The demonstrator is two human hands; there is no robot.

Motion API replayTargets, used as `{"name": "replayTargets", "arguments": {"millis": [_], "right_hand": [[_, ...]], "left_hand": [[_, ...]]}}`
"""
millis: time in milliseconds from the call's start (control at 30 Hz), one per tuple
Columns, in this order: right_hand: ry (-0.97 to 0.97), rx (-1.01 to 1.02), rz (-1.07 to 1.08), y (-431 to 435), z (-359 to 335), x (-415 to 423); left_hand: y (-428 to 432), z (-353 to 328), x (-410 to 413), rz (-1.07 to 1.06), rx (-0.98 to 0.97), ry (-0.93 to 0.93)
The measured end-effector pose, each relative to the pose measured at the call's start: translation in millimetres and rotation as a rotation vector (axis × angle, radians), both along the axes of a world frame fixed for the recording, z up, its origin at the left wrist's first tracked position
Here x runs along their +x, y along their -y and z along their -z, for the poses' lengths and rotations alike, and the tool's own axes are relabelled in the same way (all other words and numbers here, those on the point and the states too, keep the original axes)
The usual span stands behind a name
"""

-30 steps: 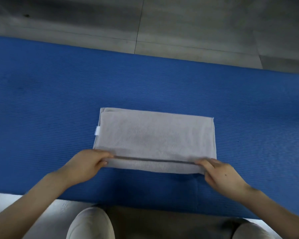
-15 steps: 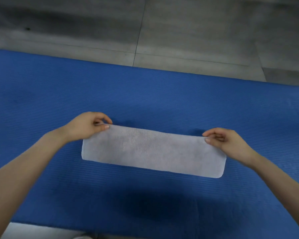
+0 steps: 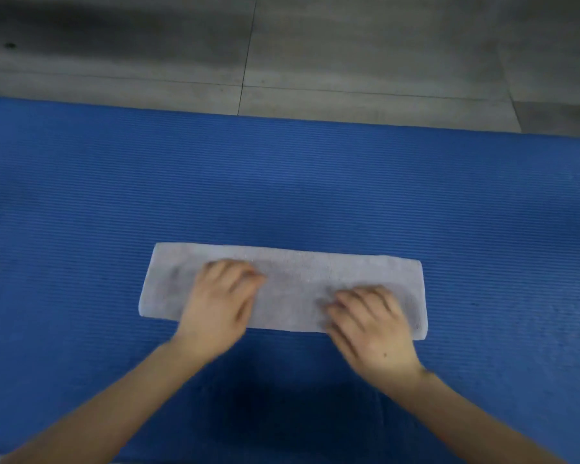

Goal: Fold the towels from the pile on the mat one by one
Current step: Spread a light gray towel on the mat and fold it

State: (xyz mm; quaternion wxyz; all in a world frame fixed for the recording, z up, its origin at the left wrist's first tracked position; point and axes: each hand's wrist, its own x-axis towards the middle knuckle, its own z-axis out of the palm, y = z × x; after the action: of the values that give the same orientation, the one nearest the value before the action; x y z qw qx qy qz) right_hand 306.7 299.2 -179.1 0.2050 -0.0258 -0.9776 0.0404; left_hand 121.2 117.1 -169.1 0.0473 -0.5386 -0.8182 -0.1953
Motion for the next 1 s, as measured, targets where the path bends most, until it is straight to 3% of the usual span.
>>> {"name": "replayTargets", "arguments": {"millis": [67, 133, 367, 500, 567, 667, 767, 833, 900, 1000], "right_hand": [[0.170, 0.124, -0.073, 12.5, 17.6, 5.4], [0.268, 0.208, -0.057, 13.3, 27.4, 6.4], [0.155, 0.153, 0.010, 9.7, 9.9, -15.9], [0.110, 0.041, 0.094, -0.2, -25.8, -42.4], [0.137, 0.060, 0.074, -15.5, -39.6, -59.7], [0.092, 0.049, 0.153, -41.7, -57.4, -82.8], [-0.090, -0.046, 0.402, -52.2, -79.0, -82.0], [-0.176, -0.151, 0.574, -46.9, -90.4, -69.2], [-0.084, -0.363, 0.726, -35.6, -97.1, -56.4], [0.162, -0.855, 0.830, -23.6, -99.6, -42.1]], "left_hand": [[-0.3, 13.2, 29.6, 0.139, -0.046, 0.022], [2.4, 25.1, 45.8, 0.139, -0.125, 0.017], [-8.4, 27.6, 53.0, 0.048, -0.270, -0.083], [-29.9, 9.5, 44.0, -0.026, -0.175, -0.077], [-43.1, -6.1, 29.9, -0.024, -0.089, 0.044], [-65.5, -47.4, 4.3, -0.077, -0.123, 0.277], [-86.4, -75.0, -15.0, -0.181, -0.211, 0.425], [-99.0, -90.5, -19.2, -0.199, -0.145, 0.574], [-109.2, -101.9, -18.4, -0.250, -0.044, 0.743], [-113.0, -112.3, -9.3, -0.324, 0.088, 1.009]]}}
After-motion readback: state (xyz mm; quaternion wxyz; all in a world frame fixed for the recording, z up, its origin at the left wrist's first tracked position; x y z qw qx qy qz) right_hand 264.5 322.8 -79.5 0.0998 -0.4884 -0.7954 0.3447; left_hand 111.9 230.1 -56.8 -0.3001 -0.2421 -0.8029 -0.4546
